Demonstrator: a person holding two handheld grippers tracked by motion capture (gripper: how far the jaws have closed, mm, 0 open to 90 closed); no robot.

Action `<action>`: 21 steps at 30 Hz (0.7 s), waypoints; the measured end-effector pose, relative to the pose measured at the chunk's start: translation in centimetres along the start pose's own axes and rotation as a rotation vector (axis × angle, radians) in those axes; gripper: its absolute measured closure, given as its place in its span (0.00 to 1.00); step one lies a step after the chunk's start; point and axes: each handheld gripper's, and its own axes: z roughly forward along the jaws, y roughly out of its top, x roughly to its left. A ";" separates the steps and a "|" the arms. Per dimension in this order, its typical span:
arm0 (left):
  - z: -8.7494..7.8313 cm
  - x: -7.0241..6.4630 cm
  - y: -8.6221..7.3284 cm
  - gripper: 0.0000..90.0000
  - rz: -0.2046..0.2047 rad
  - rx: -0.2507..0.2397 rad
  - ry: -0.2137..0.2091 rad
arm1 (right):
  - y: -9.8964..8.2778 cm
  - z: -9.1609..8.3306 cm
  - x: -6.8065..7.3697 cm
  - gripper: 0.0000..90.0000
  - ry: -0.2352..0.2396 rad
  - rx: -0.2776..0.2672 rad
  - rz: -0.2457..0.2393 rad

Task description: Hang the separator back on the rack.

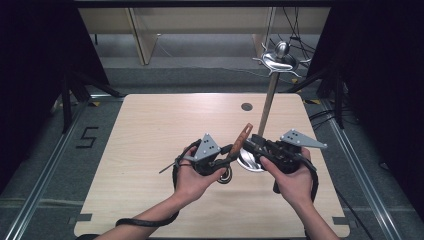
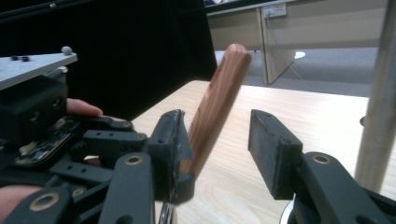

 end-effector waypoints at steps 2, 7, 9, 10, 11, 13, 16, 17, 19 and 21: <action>0.1 -0.1 0.0 0.75 0.001 0.000 -0.001 | 0.0 0.4 0.0 0.62 0.012 -0.003 -0.008; 0.2 -0.4 0.1 0.75 -0.006 0.000 -0.004 | 0.1 1.0 0.2 0.64 0.024 0.016 0.031; 0.3 -0.6 0.1 0.75 -0.005 0.000 0.000 | 0.1 1.3 -0.1 0.66 0.036 -0.007 0.010; 0.3 -0.6 0.1 0.75 -0.005 -0.003 0.002 | 0.1 1.3 -0.1 0.67 0.028 -0.003 0.016; 0.3 -0.7 0.1 0.75 -0.008 -0.005 0.001 | 0.1 1.3 -0.1 0.68 0.035 -0.006 0.017; 0.4 -0.7 0.2 0.75 -0.012 -0.007 0.000 | 0.1 1.2 -0.1 0.70 0.032 0.011 0.016; 0.4 -0.8 0.3 0.75 -0.014 -0.008 0.000 | 0.1 1.2 -0.2 0.74 0.035 -0.007 0.033; 0.5 -0.9 0.4 0.75 -0.020 -0.011 -0.003 | 0.1 1.2 -0.2 0.75 0.032 -0.001 0.038; 0.5 -1.0 0.5 0.75 -0.012 -0.011 0.001 | 0.0 1.1 -0.3 0.77 0.032 0.013 0.039; 0.6 -1.1 0.5 0.75 -0.012 -0.012 -0.002 | 0.0 1.0 -0.1 0.80 0.055 0.002 0.078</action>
